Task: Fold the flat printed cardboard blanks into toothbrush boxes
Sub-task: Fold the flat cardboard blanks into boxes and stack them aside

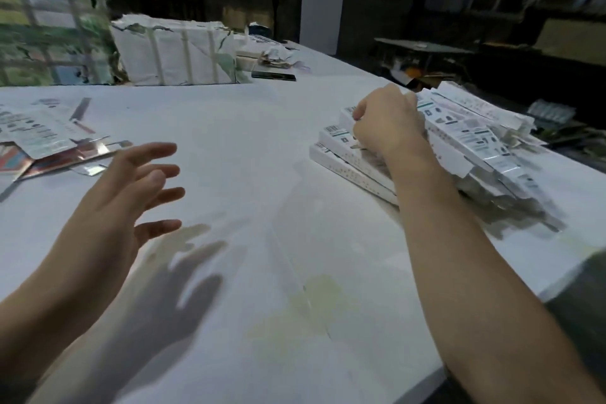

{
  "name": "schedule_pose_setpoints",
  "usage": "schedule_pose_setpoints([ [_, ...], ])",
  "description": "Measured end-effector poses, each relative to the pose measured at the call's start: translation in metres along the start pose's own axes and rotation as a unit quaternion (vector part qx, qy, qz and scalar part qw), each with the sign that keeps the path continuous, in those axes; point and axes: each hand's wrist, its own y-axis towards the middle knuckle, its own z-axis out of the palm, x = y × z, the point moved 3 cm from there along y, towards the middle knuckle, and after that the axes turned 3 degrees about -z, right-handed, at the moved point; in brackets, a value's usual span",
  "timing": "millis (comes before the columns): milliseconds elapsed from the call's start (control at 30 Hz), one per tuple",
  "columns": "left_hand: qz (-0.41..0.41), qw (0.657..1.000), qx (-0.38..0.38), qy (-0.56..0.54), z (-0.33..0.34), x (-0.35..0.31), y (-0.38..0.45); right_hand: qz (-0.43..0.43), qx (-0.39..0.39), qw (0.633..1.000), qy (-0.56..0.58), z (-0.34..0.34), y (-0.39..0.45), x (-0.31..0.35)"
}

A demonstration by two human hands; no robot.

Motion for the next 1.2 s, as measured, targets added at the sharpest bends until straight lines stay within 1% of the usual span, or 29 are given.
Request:
schedule_pose_setpoints([
  [67, -0.005, 1.000, -0.006, 0.028, -0.003, -0.001, -0.001, -0.020, -0.022, 0.999, -0.015, 0.001, -0.003, 0.006],
  [133, 0.000, 0.996, -0.012, 0.090, -0.005, -0.005, -0.003, -0.080, -0.055, 0.995, 0.022, 0.002, -0.010, 0.023],
  [167, 0.011, 0.989, -0.018, 0.145, -0.008, -0.007, -0.004, -0.121, -0.070, 0.989, 0.052, 0.004, -0.016, 0.035],
  [200, 0.024, 0.975, -0.027, 0.219, -0.013, -0.009, -0.004, -0.160, -0.073, 0.980, 0.088, 0.006, -0.023, 0.048],
  [233, 0.034, 0.950, -0.039, 0.309, -0.021, -0.010, -0.001, -0.197, -0.064, 0.970, 0.126, 0.009, -0.031, 0.061],
  [300, 0.022, 0.876, -0.066, 0.478, -0.040, -0.007, 0.008, -0.260, -0.018, 0.949, 0.177, 0.018, -0.048, 0.082],
  [367, -0.050, 0.801, -0.091, 0.589, -0.063, -0.004, 0.014, -0.302, 0.022, 0.933, 0.193, 0.028, -0.063, 0.095],
  [433, -0.127, 0.731, -0.117, 0.660, -0.086, 0.000, 0.014, -0.327, 0.046, 0.922, 0.203, 0.034, -0.074, 0.103],
  [467, -0.158, 0.702, -0.133, 0.681, -0.098, 0.000, 0.012, -0.336, 0.054, 0.918, 0.205, 0.037, -0.078, 0.106],
  [533, -0.200, 0.662, -0.182, 0.699, -0.120, -0.005, 0.007, -0.350, 0.067, 0.911, 0.208, 0.040, -0.083, 0.109],
  [567, -0.219, 0.652, -0.206, 0.696, -0.129, -0.010, 0.004, -0.353, 0.069, 0.909, 0.211, 0.041, -0.084, 0.109],
  [600, -0.240, 0.646, -0.221, 0.690, -0.136, -0.014, 0.002, -0.355, 0.069, 0.907, 0.217, 0.042, -0.084, 0.109],
  [667, -0.266, 0.640, -0.217, 0.687, -0.143, -0.018, -0.001, -0.358, 0.066, 0.903, 0.229, 0.042, -0.084, 0.108],
  [800, -0.215, 0.654, -0.165, 0.707, -0.130, -0.024, 0.000, -0.362, 0.063, 0.896, 0.247, 0.042, -0.085, 0.109],
  [867, -0.190, 0.647, -0.153, 0.722, -0.118, -0.030, 0.000, -0.365, 0.066, 0.895, 0.249, 0.043, -0.085, 0.109],
  [933, -0.158, 0.647, -0.156, 0.730, -0.105, -0.033, 0.001, -0.367, 0.064, 0.894, 0.247, 0.043, -0.086, 0.110],
  [1000, -0.103, 0.665, -0.175, 0.719, -0.090, -0.035, 0.001, -0.367, 0.055, 0.892, 0.257, 0.042, -0.087, 0.110],
  [1033, -0.062, 0.674, -0.184, 0.713, -0.081, -0.036, 0.000, -0.363, 0.053, 0.889, 0.273, 0.041, -0.088, 0.111],
  [1100, 0.014, 0.690, -0.191, 0.698, -0.063, -0.037, -0.003, -0.335, 0.070, 0.877, 0.338, 0.042, -0.089, 0.113],
  [1200, 0.051, 0.713, -0.192, 0.672, -0.047, -0.041, -0.007, -0.270, 0.138, 0.841, 0.448, 0.046, -0.089, 0.117],
])
